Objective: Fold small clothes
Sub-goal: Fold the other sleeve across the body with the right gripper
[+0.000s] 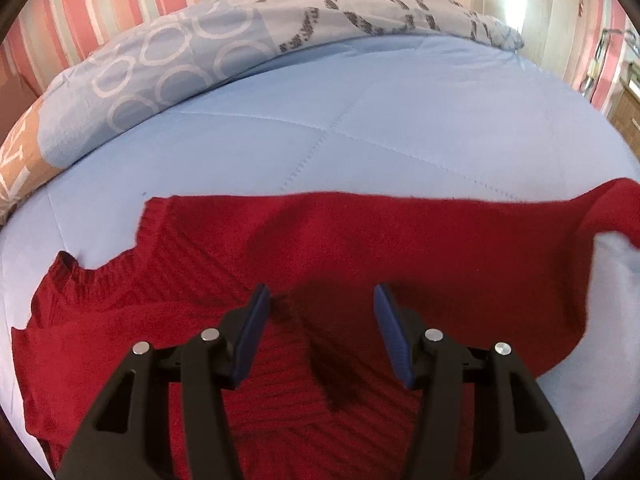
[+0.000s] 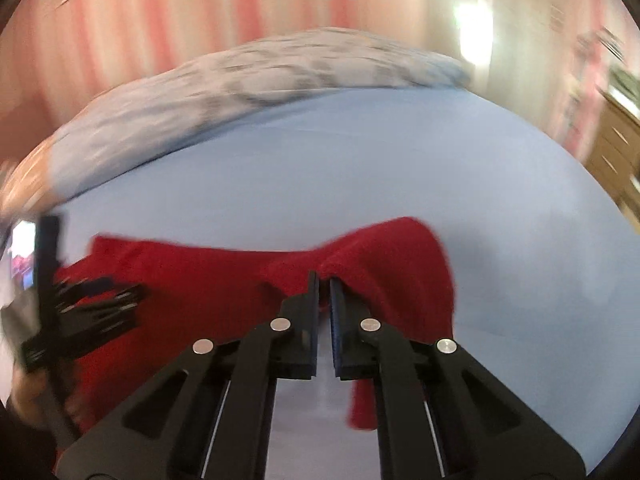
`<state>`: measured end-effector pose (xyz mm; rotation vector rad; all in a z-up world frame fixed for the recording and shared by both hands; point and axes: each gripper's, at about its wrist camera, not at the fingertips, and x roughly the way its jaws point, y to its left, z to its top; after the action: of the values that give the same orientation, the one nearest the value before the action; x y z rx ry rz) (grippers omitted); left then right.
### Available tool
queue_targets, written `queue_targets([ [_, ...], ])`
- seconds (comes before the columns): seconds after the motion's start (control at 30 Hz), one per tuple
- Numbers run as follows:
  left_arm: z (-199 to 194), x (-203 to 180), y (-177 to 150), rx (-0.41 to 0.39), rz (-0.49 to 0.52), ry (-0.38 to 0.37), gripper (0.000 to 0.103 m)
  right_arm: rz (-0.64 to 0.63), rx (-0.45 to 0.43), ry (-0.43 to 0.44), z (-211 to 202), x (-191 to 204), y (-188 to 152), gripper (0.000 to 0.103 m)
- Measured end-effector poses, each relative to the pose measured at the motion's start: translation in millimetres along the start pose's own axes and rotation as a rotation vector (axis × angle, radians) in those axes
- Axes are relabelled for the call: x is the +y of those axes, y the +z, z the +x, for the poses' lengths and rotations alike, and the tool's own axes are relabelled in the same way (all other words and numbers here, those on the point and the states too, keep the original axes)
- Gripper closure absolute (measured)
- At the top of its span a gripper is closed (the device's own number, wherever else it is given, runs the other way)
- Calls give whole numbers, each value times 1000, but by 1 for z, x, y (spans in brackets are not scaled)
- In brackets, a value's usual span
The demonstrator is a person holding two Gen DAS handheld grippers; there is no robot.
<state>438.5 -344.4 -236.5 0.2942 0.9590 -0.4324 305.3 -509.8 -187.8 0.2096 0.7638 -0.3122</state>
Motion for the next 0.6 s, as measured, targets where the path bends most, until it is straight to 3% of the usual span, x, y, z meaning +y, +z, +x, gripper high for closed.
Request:
queue_targets([
  [0.13, -16, 36, 1, -1, -56, -28, 48, -144, 40, 148, -3, 83, 9, 97],
  [0.3, -34, 95, -10, -7, -92, 20, 48, -259, 74, 229, 10, 163, 6, 97],
  [0.5, -51, 184, -31, 18, -166, 108, 48, -312, 86, 205, 23, 231, 3, 97],
  [0.6, -57, 222, -50, 44, -219, 154, 48, -409, 104, 185, 32, 277, -3, 97],
])
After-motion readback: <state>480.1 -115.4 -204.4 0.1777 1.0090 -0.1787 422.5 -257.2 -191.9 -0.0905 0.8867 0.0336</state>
